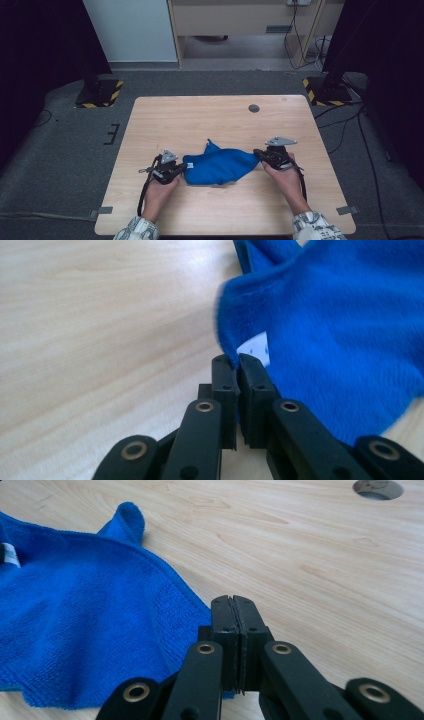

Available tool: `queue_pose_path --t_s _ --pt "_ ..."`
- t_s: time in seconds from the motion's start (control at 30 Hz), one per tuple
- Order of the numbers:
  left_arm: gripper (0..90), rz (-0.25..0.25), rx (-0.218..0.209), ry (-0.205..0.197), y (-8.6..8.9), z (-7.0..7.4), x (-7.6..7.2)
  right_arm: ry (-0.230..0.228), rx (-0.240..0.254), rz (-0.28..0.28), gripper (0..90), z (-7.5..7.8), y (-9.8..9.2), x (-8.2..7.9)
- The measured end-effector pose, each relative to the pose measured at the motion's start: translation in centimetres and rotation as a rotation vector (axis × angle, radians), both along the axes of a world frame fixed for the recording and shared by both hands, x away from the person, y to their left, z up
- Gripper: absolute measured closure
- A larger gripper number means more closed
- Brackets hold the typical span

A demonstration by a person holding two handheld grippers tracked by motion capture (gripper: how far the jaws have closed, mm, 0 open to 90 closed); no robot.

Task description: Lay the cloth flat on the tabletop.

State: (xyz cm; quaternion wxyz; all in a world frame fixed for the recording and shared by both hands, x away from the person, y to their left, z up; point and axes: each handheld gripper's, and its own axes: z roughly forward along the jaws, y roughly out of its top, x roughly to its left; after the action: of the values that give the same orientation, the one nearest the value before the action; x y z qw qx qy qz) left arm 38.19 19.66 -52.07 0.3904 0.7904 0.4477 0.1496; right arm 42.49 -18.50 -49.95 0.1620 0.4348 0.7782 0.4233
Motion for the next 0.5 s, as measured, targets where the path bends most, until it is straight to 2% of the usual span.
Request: queue_pose_path --t_s 0.13,0.23,0.3,0.5 --pt "85.1 -0.001 -0.015 -0.005 -0.2 -0.4 0.4 0.005 -0.003 0.006 89.3 -0.3 0.3 0.0" --pt "83.8 -0.018 0.011 -0.006 -0.8 -0.8 0.9 0.010 -0.011 0.006 89.2 -0.6 0.3 0.1" --pt "82.2 -0.017 0.011 -0.006 -1.0 -1.0 1.1 0.016 -0.009 0.007 89.2 -0.7 0.3 0.0" --pt "69.0 0.013 0.003 -0.031 -0.8 -1.1 1.3 0.023 -0.013 0.013 89.2 -1.0 0.5 0.0"
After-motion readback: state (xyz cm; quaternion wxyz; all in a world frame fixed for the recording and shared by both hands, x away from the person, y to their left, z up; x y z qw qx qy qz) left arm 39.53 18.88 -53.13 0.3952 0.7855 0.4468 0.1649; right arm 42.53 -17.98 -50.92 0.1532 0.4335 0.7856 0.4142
